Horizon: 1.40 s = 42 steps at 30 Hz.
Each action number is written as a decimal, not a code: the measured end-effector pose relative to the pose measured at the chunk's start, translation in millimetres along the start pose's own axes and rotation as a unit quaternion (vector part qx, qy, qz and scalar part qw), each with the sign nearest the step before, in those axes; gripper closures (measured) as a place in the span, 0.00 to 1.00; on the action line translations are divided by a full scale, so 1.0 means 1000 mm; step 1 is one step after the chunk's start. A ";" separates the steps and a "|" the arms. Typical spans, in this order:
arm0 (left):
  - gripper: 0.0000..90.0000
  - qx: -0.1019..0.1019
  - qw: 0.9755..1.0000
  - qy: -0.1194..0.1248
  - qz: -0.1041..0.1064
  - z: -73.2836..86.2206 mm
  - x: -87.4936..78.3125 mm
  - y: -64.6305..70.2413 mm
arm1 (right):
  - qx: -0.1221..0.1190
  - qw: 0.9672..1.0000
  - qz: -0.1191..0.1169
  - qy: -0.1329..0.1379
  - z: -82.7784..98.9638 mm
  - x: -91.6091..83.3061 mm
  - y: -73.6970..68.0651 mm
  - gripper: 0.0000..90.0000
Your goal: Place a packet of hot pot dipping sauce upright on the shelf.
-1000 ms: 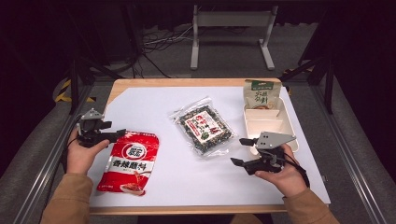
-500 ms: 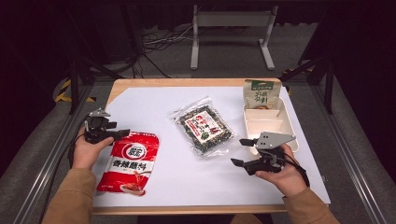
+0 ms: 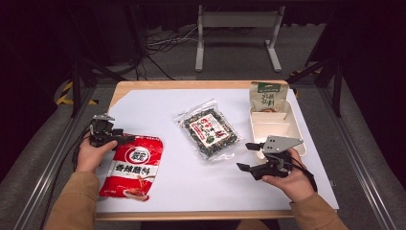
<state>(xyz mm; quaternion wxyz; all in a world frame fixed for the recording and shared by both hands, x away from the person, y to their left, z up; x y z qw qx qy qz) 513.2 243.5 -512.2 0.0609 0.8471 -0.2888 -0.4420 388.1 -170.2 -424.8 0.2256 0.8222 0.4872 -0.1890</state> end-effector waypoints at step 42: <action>1.00 0.064 0.998 0.028 0.006 0.000 -0.043 0.036 | -0.008 1.000 -0.007 0.003 0.000 0.002 -0.004 0.42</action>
Point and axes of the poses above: each handheld gripper's, and its own axes: x roughly forward along the jaws, z roughly out of its underside, y roughly to its right, the point moved 10 cm from there along x, roughly forward along the jaws, and after that the axes turned 9 degrees about -x, right-handed, at the moved point
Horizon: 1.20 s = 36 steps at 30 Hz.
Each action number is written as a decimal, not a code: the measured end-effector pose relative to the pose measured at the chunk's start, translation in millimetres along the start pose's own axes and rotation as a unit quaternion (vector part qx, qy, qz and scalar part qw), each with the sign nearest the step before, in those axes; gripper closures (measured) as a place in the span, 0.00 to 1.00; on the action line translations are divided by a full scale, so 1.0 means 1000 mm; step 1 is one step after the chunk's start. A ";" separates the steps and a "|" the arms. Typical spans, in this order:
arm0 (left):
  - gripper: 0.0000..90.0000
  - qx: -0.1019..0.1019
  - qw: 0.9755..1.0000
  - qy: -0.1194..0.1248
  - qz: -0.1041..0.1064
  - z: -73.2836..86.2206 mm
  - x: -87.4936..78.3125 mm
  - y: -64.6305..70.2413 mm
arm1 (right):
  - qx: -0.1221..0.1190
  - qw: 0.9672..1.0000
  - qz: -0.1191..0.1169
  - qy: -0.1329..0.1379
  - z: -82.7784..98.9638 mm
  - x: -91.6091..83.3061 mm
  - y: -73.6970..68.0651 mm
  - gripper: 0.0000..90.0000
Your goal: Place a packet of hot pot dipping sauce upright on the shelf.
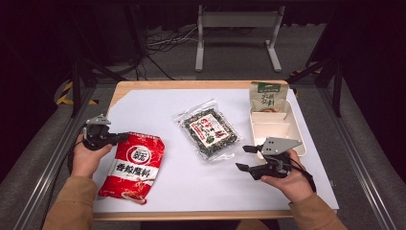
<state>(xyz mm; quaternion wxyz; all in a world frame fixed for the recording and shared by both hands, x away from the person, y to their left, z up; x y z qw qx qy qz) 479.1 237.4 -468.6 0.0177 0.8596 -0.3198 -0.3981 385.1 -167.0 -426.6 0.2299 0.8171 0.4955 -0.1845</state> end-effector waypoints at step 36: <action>1.00 0.131 0.969 0.200 0.059 -0.048 -0.102 0.129 | -0.013 0.999 -0.028 0.033 -0.011 -0.002 -0.010 0.54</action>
Point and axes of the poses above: each handheld gripper's, and its own axes: x roughly forward along the jaws, z roughly out of its underside, y roughly to its right, the point moved 10 cm from there along x, roughly forward along the jaws, and after that the axes turned 9 degrees about -x, right-handed, at the moved point
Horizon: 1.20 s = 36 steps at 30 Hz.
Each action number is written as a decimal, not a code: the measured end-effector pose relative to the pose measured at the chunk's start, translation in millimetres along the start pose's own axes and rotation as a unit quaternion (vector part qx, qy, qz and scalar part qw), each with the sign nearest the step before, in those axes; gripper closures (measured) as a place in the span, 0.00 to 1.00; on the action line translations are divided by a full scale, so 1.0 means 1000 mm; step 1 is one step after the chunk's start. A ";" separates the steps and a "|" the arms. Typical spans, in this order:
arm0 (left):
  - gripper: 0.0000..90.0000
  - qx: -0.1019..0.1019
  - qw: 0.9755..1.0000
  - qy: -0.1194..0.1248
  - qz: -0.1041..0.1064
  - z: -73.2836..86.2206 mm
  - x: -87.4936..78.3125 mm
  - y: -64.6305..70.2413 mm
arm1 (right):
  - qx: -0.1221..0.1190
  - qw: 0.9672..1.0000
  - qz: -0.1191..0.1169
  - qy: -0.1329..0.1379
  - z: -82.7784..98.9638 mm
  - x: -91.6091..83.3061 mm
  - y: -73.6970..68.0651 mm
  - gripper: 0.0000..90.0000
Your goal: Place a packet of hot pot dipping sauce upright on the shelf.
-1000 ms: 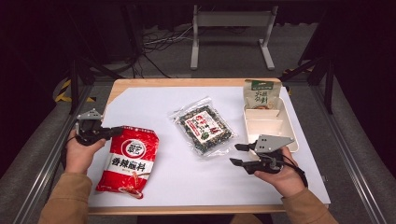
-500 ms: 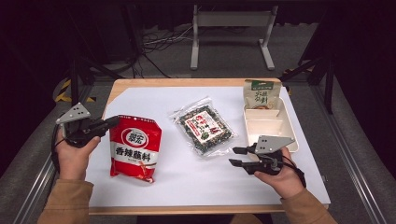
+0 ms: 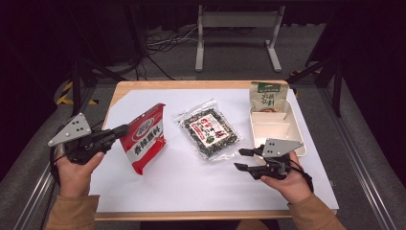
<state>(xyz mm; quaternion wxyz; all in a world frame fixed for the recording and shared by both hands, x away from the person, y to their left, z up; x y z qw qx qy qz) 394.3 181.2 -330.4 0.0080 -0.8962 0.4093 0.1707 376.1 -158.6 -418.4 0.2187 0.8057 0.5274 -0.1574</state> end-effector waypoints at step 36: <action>1.00 0.056 0.976 0.024 0.209 -0.018 0.022 0.111 | -0.022 0.995 -0.088 0.043 -0.038 0.072 -0.039 0.46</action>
Point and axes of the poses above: each handheld gripper's, and its own axes: x roughly forward along the jaws, z roughly out of its underside, y roughly to its right, the point moved 10 cm from there along x, roughly forward along the jaws, and after that the axes turned 9 degrees about -x, right-handed, at the moved point
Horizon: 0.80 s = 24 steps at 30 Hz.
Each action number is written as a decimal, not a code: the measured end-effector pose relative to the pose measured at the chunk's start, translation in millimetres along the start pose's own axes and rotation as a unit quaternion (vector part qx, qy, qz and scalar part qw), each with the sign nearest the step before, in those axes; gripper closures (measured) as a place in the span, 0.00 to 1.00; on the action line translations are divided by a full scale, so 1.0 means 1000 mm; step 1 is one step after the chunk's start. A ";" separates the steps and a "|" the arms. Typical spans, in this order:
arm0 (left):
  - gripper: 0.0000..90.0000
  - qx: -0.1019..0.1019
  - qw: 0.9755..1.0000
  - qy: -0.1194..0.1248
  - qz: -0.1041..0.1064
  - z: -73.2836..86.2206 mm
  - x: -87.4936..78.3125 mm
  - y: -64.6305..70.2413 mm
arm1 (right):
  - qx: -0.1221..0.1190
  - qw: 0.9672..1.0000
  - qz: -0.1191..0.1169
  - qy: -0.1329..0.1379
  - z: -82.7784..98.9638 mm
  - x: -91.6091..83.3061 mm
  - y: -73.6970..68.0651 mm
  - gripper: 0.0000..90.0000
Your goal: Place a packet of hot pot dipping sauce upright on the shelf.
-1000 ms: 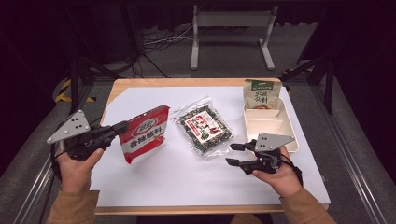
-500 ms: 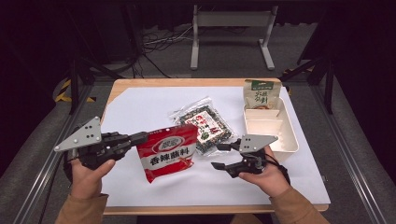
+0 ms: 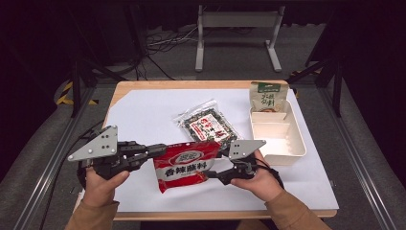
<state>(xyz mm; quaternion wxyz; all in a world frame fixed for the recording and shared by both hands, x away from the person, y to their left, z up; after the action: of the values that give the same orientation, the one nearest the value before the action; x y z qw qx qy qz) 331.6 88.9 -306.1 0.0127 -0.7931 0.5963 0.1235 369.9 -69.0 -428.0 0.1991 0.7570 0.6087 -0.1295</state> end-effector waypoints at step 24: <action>0.76 -0.045 0.998 -0.031 -0.039 0.012 0.004 -0.015 | -0.007 0.999 -0.046 0.014 -0.007 -0.011 -0.004 1.00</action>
<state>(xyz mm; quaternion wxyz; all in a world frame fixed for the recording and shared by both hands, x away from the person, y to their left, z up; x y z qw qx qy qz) 344.7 91.2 -320.3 0.0002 -0.8114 0.5580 0.1739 363.5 -74.5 -417.4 0.1893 0.7288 0.6463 -0.1235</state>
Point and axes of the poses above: each handheld gripper's, and its own axes: x roughly forward along the jaws, z roughly out of its underside, y roughly to its right, the point moved 10 cm from there along x, roughly forward along the jaws, and after that the axes turned 9 degrees about -x, right-handed, at the moved point
